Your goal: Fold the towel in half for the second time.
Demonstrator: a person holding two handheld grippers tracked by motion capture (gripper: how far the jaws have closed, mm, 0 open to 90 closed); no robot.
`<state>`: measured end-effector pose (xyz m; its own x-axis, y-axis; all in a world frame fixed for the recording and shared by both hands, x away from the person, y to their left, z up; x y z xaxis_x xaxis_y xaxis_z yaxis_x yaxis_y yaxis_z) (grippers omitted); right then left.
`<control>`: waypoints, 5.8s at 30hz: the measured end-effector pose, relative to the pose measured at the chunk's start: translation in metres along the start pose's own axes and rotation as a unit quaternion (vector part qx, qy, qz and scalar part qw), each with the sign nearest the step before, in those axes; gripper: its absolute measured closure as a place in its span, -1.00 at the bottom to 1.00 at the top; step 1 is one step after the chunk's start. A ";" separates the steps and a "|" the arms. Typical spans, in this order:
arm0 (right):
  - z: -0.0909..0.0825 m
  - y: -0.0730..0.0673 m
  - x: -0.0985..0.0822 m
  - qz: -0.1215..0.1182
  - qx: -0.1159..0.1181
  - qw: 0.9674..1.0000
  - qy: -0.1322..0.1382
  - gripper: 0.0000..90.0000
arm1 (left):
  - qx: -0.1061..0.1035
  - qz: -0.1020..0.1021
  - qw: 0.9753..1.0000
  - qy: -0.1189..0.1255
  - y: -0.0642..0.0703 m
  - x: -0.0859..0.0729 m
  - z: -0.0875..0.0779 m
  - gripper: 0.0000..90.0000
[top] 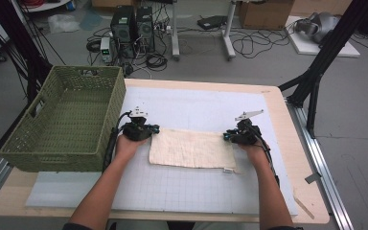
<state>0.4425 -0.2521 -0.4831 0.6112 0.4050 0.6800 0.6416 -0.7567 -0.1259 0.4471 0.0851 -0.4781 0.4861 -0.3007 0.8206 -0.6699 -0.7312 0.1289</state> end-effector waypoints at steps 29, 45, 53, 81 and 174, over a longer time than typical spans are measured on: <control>-0.027 -0.011 0.020 -0.039 -0.039 0.995 0.081 0.88 | 0.002 0.008 0.997 0.074 0.007 0.019 -0.023 0.91; -0.049 -0.033 0.014 -0.079 -0.032 0.991 0.104 0.87 | -0.006 0.032 0.996 0.085 0.022 0.016 -0.042 0.91; -0.051 -0.040 -0.006 -0.084 -0.023 0.990 0.108 0.87 | -0.013 0.043 0.996 0.079 0.036 -0.003 -0.050 0.91; -0.066 -0.067 -0.057 -0.097 -0.015 0.990 0.104 0.66 | -0.052 0.026 0.997 0.057 0.062 -0.039 -0.072 0.35; -0.133 -0.053 -0.063 0.002 -0.117 0.972 0.202 -0.75 | 0.002 0.007 0.985 0.172 0.056 -0.008 -0.097 -0.64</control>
<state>0.3087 -0.3058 -0.4228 0.3507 0.2028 0.9143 0.4884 -0.8726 0.0062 0.3512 0.1063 -0.4235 0.2571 -0.0864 0.9625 -0.6733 -0.7305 0.1143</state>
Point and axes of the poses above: each handheld gripper's, and its own axes: z roughly forward along the jaws, x roughly out of its top, y roughly to its right, the point moved 6 cm from there along z, roughly forward along the jaws, and after that the axes turned 3 degrees about z, right-handed, at the moved point
